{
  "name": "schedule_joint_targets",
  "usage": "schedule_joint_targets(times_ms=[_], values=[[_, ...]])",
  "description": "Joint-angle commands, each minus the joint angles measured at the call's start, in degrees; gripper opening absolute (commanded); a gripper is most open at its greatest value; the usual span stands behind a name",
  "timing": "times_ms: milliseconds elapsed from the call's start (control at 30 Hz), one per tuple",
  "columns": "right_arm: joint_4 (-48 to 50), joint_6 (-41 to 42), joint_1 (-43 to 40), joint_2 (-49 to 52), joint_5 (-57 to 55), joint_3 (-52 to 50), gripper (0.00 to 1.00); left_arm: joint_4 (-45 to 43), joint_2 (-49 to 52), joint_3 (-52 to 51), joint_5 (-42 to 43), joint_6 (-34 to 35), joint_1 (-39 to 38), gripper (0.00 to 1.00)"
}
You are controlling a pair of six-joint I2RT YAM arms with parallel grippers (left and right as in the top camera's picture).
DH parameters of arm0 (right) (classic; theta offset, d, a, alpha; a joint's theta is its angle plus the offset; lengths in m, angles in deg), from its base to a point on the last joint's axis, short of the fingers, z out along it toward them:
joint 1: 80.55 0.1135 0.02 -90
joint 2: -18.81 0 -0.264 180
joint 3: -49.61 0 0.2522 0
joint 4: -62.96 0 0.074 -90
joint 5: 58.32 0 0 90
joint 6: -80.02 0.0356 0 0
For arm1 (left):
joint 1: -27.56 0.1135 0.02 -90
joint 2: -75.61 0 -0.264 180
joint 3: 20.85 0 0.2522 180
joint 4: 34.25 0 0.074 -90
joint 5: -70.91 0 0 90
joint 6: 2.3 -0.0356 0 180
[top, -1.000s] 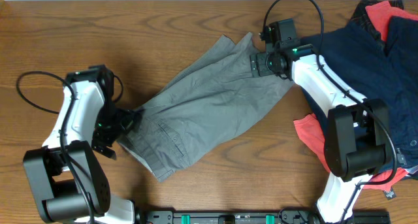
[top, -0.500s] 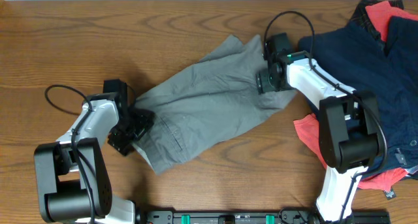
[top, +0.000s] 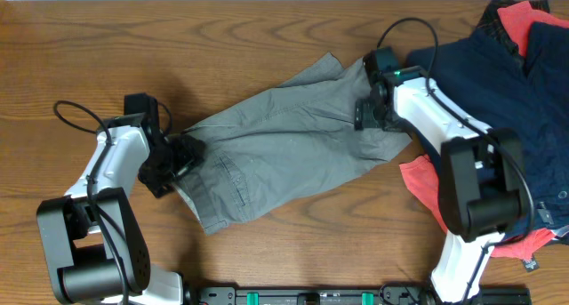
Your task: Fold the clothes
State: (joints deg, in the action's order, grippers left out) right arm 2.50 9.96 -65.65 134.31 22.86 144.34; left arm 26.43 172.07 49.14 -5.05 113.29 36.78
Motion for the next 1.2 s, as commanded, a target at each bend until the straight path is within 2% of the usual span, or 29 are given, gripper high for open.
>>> schedule_joint_targets(times_ms=[0,200,367,400,467,500,567,600,633,733,800,867,933,1167], values=[[0.2,-3.8,0.2,-7.6,4.5,4.1,0.89,1.4,0.5,-1.1,4.3,-2.7,-0.6,0.83],[-1.3,-10.5,0.9,-12.9,19.5,4.2,0.86,-1.2,0.5,-5.4,4.7,-2.6,-1.9,0.87],[-5.2,-14.8,3.9,-12.3,22.6,3.7,0.86,-5.2,0.5,-8.9,4.8,-2.4,-4.1,0.86],[-5.8,-15.4,4.7,-12.0,22.6,3.6,0.86,-5.9,0.5,-9.6,4.8,-2.4,-4.6,0.83],[-6.3,-15.6,6.1,-11.0,22.6,3.5,0.86,-7.2,0.5,-10.5,4.8,-2.4,-5.3,0.63],[-6.3,-15.6,6.8,-10.4,22.6,3.5,0.85,-7.8,0.5,-10.9,4.8,-2.4,-5.7,0.56],[-6.5,-15.6,8.0,-9.3,22.6,3.5,0.84,-8.5,0.5,-10.9,4.8,-2.4,-6.1,0.31],[-6.5,-15.5,8.5,-8.8,22.6,3.4,0.84,-8.8,0.5,-10.9,4.8,-2.4,-6.1,0.12],[-6.5,-15.5,9.0,-8.3,22.6,3.4,0.82,-8.8,0.5,-10.7,4.8,-2.4,-6.0,0.06],[-6.9,-15.6,10.7,-6.6,23.6,3.3,0.73,-6.1,0.1,-9.2,4.8,-2.6,-5.6,0.06],[-7.0,-15.6,11.7,-5.2,26.4,3.3,0.56,-1.3,-0.5,-6.8,4.8,-3.5,-5.1,0.06],[-7.0,-15.8,12.8,-3.9,28.3,3.3,0.28,3.7,-1.1,-3.9,4.8,-4.6,-4.4,0.06],[-7.0,-15.8,14.3,-2.1,29.5,3.3,0.15,9.7,-1.8,0.0,4.8,-5.9,-3.8,0.06],[-5.3,-17.6,21.6,5.2,33.5,3.3,0.13,26.7,-5.2,14.0,5.0,-9.1,-3.8,0.06]])
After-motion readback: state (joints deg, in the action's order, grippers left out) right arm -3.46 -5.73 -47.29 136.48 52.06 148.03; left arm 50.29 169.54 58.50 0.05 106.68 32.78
